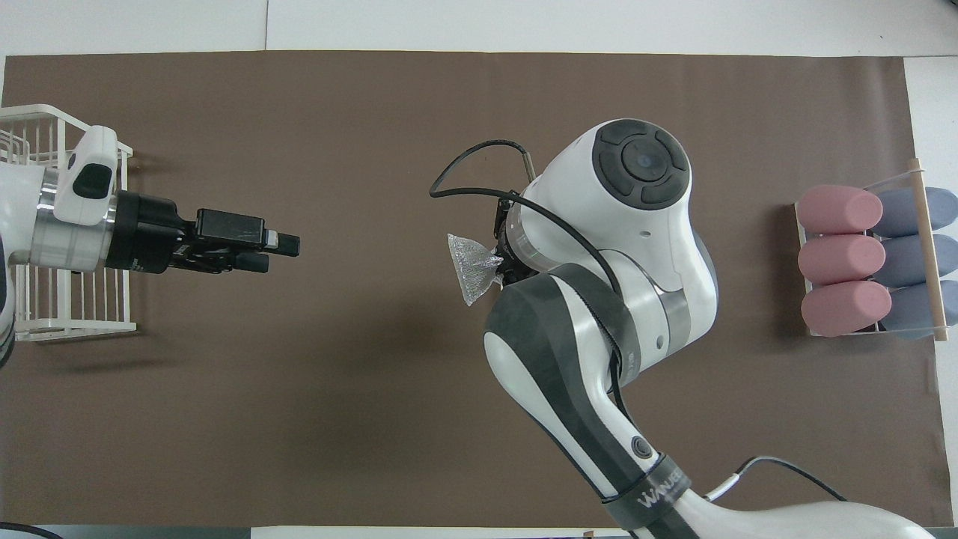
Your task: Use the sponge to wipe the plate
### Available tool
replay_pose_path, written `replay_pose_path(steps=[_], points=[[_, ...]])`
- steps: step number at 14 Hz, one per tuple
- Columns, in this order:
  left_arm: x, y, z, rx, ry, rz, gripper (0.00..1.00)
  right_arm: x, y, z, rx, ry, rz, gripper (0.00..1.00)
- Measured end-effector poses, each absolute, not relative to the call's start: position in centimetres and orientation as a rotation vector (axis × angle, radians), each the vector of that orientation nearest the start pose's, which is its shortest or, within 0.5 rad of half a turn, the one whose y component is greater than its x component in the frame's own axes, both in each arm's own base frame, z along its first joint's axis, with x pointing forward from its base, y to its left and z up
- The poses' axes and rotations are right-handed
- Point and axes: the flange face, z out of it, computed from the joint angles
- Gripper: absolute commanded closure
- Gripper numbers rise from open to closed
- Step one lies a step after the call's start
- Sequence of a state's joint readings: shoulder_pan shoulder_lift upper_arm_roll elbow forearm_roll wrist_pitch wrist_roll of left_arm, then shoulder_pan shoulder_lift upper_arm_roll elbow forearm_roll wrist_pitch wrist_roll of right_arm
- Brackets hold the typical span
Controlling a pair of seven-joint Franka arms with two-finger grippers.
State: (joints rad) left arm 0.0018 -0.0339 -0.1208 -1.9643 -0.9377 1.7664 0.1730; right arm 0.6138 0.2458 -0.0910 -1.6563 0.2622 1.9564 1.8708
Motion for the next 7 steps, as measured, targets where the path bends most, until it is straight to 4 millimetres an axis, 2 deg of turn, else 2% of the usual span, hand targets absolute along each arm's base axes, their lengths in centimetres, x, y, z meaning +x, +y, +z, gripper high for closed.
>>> replay_pose_path(steps=[4,7], points=[[50.9,-22.5,48.5,2.123,-0.022,-0.083,0.0,53.3,35.7,47.4,-2.242,2.005,0.272,1.0],[49.5,-25.7,47.1,2.113,-0.047,-0.048,0.0,51.4,38.6,47.6,-2.233,2.044,0.234,1.0]])
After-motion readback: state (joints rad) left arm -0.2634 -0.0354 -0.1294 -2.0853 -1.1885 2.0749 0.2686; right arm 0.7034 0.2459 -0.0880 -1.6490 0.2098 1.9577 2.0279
